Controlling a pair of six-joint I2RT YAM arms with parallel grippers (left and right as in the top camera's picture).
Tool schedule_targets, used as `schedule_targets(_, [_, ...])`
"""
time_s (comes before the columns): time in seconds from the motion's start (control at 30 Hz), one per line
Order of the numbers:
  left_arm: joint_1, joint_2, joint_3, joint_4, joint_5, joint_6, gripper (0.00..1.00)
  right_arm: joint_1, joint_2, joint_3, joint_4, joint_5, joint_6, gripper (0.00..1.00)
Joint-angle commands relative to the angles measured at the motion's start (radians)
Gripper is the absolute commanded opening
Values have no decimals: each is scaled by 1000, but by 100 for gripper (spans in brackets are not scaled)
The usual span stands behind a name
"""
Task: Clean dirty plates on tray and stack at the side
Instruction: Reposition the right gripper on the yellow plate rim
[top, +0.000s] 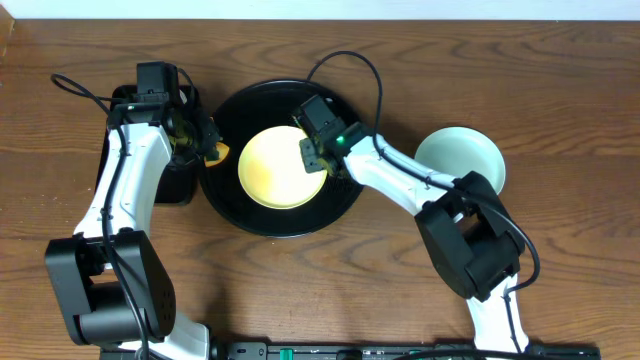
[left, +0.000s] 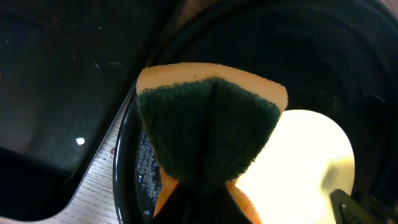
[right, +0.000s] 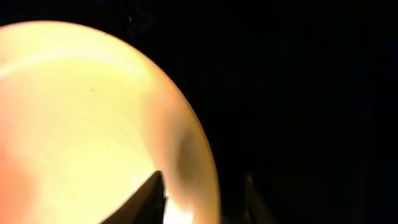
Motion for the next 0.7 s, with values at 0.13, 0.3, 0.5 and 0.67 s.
schedule_targets(0.13, [5,9,0,-2,-13,9,8,-61,112,-2,51,-343,116,48])
schedule_targets(0.3, [5,9,0,-2,-13,9,8,-98,165,-2,76,-510,158,47])
schedule_targets(0.5, [5,9,0,-1,-13,9,8,-129,186,-2,55,-628,167,41])
schedule_targets(0.67, [5,9,0,-1,-13,9,8,-134,186,-2,19,-650,154,16])
